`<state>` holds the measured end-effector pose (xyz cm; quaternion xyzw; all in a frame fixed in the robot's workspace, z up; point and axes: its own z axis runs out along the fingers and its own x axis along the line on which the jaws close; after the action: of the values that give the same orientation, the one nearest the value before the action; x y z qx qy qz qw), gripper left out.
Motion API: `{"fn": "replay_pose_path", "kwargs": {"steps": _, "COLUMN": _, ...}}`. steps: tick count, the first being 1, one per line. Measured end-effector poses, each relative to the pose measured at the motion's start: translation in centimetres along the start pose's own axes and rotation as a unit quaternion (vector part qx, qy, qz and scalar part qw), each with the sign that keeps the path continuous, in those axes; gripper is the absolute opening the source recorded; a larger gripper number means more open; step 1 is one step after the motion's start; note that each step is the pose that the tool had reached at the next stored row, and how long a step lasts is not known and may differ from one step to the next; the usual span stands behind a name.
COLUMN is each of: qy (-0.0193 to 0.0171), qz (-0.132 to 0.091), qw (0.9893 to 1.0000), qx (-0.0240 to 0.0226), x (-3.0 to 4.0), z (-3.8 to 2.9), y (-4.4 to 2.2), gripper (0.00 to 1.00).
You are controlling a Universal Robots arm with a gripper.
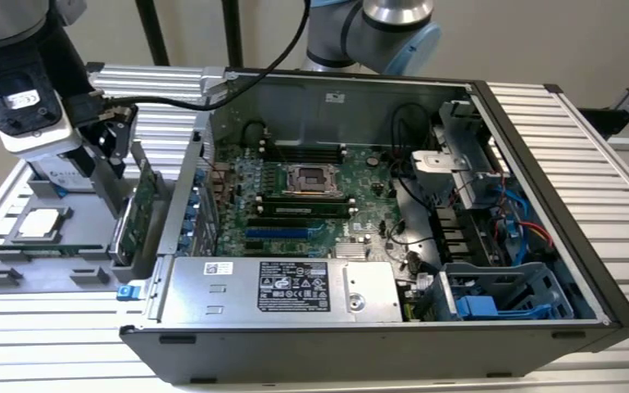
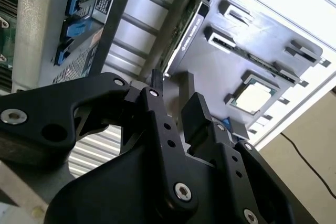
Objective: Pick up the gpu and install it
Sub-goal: 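Pick up the gpu and move the gpu toward the slot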
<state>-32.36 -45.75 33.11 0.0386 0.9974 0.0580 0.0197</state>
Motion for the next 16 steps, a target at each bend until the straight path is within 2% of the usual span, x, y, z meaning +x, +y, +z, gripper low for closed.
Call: {"fn": "replay_pose_path", "kwargs": {"steps": 16, "qy": 0.0000, "qz": 0.000, "qw": 1.0000, "qx": 0.0006, "x": 0.05, "z": 1.94, "y": -0.28, "gripper": 1.00}}
